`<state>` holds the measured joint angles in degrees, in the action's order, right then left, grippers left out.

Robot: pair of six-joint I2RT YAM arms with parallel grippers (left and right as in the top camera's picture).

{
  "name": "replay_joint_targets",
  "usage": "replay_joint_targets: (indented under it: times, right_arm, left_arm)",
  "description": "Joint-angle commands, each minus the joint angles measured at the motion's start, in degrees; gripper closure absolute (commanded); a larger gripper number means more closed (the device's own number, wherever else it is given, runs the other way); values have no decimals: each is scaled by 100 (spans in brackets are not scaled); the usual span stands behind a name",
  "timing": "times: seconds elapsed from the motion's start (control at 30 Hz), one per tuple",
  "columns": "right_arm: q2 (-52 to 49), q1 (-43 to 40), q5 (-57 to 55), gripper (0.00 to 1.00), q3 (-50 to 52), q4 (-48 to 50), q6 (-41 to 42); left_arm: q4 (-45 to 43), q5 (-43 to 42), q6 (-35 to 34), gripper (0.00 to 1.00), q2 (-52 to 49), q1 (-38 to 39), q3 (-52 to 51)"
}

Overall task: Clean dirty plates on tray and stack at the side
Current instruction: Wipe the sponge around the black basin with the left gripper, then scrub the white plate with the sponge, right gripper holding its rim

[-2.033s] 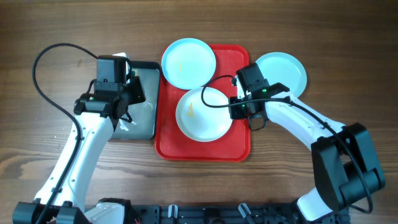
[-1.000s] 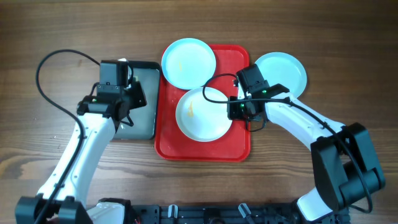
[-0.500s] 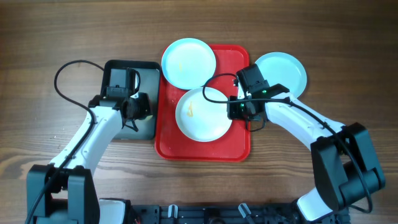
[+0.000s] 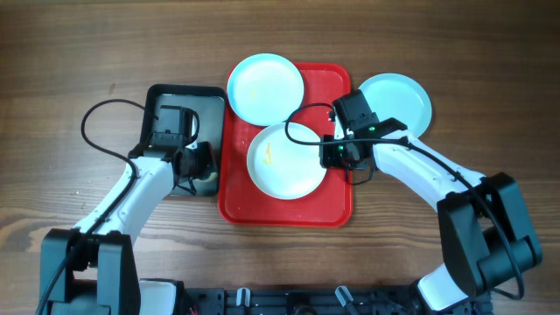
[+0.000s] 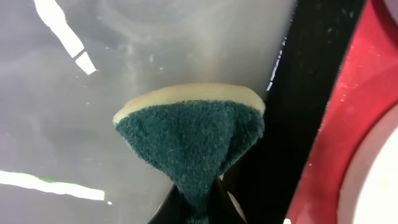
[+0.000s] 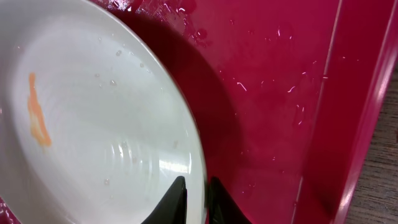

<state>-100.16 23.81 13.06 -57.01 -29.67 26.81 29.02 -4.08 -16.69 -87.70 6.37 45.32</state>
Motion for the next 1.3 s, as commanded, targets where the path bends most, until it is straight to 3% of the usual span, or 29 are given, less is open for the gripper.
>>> replay_joint_targets:
  times: [0.0,0.47,0.73,0.77,0.83,1.0,1.07,1.17,1.27]
  right_arm:
    - [-15,2,81,86,48,26,35]
    - [-15,2,81,86,48,28,35]
    - [-15,2,81,85,48,33,35]
    - [-15,2,83,78,48,31,37]
    - [-15,2,81,73,48,31,35]
    - [-15,2,81,73,48,9,33]
    - [-15,2,83,74,48,2,35]
    - [-15,2,234,87,52,2,42]
    - [-15,11,511,91,52,0,66]
  left_arm:
    - [-35,-476,-76,96,-39,-4,-55]
    - [-11,-809,-92,96,-39,-4,-55]
    - [31,492,-24,96,103,-4,229]
    - [57,612,-24,96,197,-4,345]
    - [74,675,-4,96,358,-4,551]
    - [472,671,2,96,518,-11,1384]
    - [691,511,151,96,514,-11,1681]
    - [734,129,149,96,514,-11,1814]
    - [791,-313,149,96,472,-9,1812]
